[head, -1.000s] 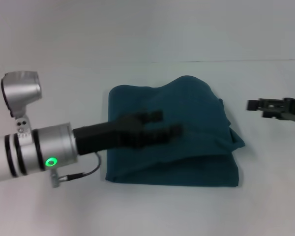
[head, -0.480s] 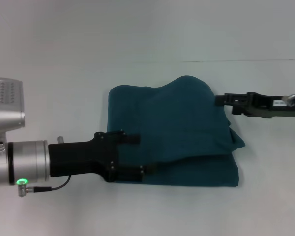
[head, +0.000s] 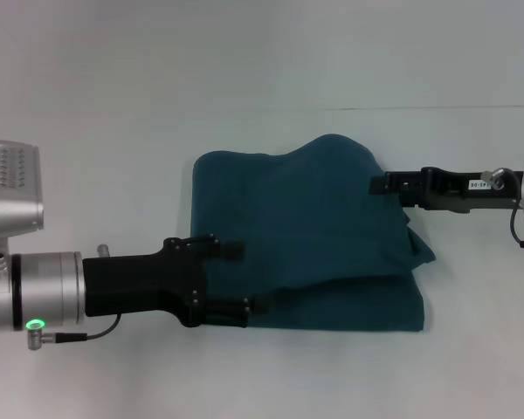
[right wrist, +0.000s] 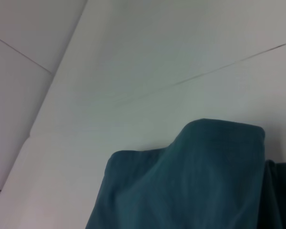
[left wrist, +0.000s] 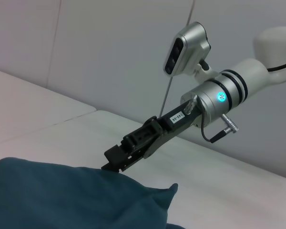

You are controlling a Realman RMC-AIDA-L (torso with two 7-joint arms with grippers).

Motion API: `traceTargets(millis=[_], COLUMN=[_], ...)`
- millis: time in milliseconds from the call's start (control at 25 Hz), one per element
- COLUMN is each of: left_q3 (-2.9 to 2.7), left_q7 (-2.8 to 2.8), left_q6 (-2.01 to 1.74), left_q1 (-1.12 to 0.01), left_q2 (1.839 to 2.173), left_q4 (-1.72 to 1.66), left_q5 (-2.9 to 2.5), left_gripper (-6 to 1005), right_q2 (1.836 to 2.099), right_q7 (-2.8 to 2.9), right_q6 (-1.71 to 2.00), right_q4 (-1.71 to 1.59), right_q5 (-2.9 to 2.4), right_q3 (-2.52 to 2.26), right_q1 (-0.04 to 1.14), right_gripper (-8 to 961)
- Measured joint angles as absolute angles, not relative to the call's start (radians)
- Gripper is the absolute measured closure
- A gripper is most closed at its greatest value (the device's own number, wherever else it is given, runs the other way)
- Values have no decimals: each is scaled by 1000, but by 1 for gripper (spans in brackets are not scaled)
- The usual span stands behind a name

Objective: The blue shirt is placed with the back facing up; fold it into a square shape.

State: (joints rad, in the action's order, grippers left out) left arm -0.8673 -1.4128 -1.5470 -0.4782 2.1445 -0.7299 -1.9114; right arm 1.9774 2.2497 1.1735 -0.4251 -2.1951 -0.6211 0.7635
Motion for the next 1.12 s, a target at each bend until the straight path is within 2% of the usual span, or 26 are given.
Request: traceTargets(millis=[120, 320, 520, 1000, 1120], left_q3=[-861, -853, -842, -839, -839], left_q7=[-1413, -1413, -1413, -1414, -1416], left_q6=[-1546, -1545, -1545, -1535, -1531], left_q1=[-478, -476, -473, -472, -473], left_q2=[2145, 2147, 2148, 2148, 2148], left_q4=[-728, -725, -724, -722, -722], left_q5=[-1909, -1908, -1908, -1908, -1908], left_gripper=[49, 50, 50, 49, 49], right_q2=[1979, 1991, 2010, 2014, 2018], right_q7=[2250, 2254, 2251, 2202, 2167], right_q6=[1170, 1156, 1142, 1122, 1121], right_q4=[-424, -413, -425, -427, -428], right_q5=[-2195, -2195, -2193, -2159, -2142], right_q3=[-625, -652, -670, -662, -661], right_q1=[763, 772, 776, 763, 762], right_gripper=[147, 157, 293, 556, 683])
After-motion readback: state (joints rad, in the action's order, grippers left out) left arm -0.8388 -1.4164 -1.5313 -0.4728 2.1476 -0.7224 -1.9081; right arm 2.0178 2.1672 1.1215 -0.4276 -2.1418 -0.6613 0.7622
